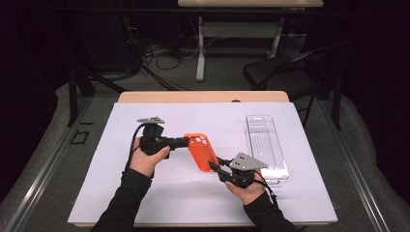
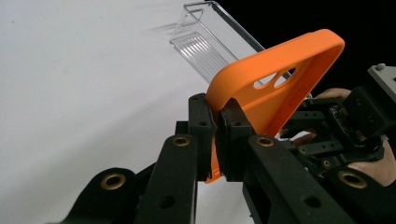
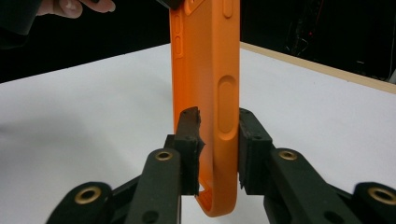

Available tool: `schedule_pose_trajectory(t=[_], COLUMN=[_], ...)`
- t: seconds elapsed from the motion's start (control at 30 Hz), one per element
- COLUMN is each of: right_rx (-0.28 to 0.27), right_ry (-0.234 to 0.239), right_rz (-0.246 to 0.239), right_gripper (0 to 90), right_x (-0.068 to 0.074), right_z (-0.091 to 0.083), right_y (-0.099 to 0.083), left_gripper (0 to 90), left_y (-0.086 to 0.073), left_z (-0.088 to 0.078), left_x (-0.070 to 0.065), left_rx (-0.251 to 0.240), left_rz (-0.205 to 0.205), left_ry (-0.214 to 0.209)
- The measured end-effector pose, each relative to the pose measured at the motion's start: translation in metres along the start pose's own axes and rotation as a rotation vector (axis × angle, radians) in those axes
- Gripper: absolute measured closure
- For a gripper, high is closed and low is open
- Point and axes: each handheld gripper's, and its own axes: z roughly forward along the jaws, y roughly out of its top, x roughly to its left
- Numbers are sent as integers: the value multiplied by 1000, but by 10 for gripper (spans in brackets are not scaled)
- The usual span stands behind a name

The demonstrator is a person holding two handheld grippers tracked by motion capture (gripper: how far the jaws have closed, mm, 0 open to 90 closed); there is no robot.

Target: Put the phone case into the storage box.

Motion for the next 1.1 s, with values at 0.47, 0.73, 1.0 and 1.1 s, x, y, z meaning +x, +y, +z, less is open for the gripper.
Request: schedule_pose_trajectory(t=[0.47, 0.73, 1.0, 1.1], right_rx=[-6, 2, 9, 26], right_ry=[-30, -52, -83, -95], right_rz=[-32, -72, -106, -108], right_gripper=[575, 550, 510, 499], right_x=[0, 1, 1, 0], right_z=[0, 0, -1, -1], right_y=[1, 3, 7, 8], left_gripper=[858, 857, 858, 857], left_y=[5, 8, 11, 12], left_z=[-1, -1, -2, -2], left_x=[-5, -6, -8, -9], left_rx=[14, 22, 33, 39], left_rz=[-16, -8, 3, 3], left_ry=[39, 73, 103, 115])
